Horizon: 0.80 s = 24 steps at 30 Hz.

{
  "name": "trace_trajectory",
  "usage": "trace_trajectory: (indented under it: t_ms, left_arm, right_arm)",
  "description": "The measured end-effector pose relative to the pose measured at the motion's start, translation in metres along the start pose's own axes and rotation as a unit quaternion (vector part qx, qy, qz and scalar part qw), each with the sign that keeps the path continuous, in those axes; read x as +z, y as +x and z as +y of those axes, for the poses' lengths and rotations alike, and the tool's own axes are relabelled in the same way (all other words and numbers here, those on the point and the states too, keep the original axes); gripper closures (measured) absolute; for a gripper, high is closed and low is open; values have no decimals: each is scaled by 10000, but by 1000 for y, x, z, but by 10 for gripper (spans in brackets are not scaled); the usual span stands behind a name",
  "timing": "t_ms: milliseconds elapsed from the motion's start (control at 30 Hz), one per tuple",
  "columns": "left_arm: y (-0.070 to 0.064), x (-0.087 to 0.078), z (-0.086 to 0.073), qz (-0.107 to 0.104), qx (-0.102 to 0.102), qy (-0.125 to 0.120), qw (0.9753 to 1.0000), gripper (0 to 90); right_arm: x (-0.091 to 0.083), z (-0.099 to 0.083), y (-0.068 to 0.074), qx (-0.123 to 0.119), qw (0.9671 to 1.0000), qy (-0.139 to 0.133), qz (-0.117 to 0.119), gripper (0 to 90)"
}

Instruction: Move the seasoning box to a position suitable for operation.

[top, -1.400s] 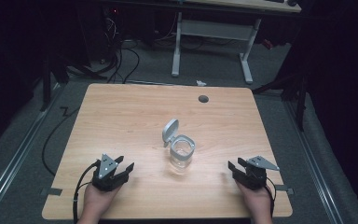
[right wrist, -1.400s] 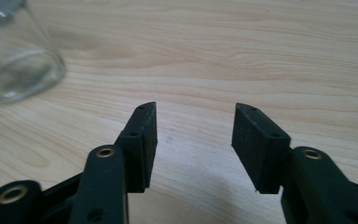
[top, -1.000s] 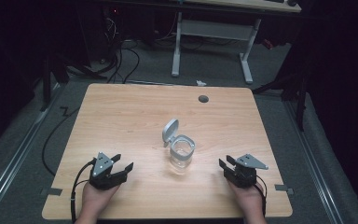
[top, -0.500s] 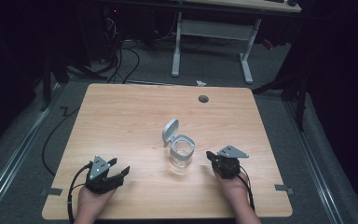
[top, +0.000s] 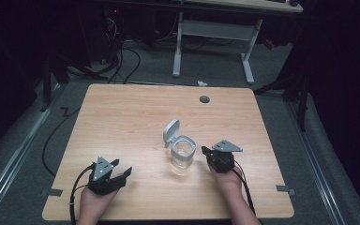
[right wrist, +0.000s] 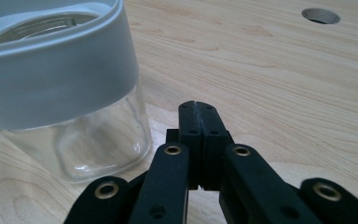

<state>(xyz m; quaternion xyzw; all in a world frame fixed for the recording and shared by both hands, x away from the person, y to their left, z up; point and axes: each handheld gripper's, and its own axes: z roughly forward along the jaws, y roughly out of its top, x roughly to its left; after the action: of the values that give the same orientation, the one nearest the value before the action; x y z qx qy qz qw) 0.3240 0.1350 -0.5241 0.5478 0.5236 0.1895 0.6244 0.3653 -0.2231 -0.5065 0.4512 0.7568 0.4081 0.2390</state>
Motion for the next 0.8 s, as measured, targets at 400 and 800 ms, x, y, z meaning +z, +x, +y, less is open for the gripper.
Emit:
trace_trajectory:
  t_ms: [400,800]
  left_arm:
    - [0,4,-2,-35,122,30,9999,438]
    - [-1,1,1,-52,-27,-40,10000,444]
  right_arm:
    - [13,14,2,-58,10000,-20,65,900]
    - [18,16,14,-200,9997,-44,154,900]
